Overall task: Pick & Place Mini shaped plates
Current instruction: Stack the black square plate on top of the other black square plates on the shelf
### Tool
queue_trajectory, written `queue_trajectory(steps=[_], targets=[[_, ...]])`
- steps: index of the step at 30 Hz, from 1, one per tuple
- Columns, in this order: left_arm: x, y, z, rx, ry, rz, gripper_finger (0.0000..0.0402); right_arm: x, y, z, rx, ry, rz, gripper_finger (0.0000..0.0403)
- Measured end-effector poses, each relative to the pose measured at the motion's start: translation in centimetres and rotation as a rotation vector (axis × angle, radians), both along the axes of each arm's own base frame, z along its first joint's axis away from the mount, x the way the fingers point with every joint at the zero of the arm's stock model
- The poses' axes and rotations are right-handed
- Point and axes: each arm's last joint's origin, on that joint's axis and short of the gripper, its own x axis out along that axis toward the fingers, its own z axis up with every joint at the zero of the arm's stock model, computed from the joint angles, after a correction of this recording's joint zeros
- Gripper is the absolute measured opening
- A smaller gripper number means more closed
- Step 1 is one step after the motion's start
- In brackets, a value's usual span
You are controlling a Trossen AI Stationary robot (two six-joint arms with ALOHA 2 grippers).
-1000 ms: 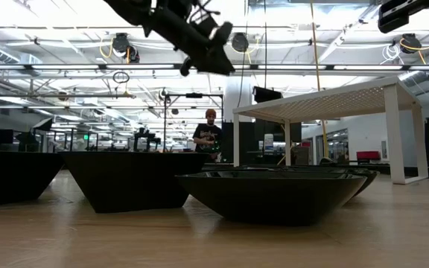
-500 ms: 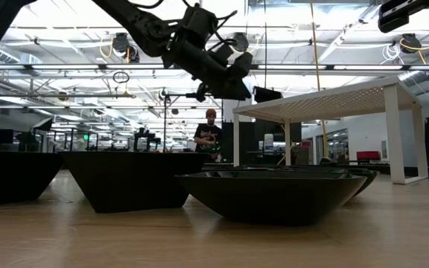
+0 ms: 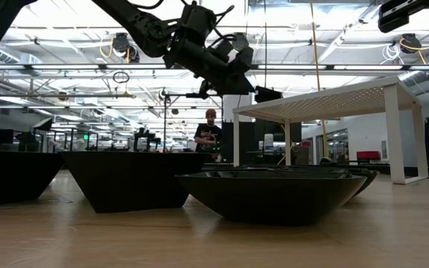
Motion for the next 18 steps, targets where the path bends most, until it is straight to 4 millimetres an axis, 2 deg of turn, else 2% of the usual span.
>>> queue_trajectory(steps=[13, 18], targets=[[0.0, 0.4, 0.3, -0.012, -0.043, -0.046, 0.0081, 0.0, 0.0, 0.0, 0.000, 0.001, 0.000, 0.0000], [0.4, -1.0, 0.7, -0.067, -0.074, -0.228, 0.0081, 0.0, 0.0, 0.0, 0.000, 0.001, 0.000, 0.0000]])
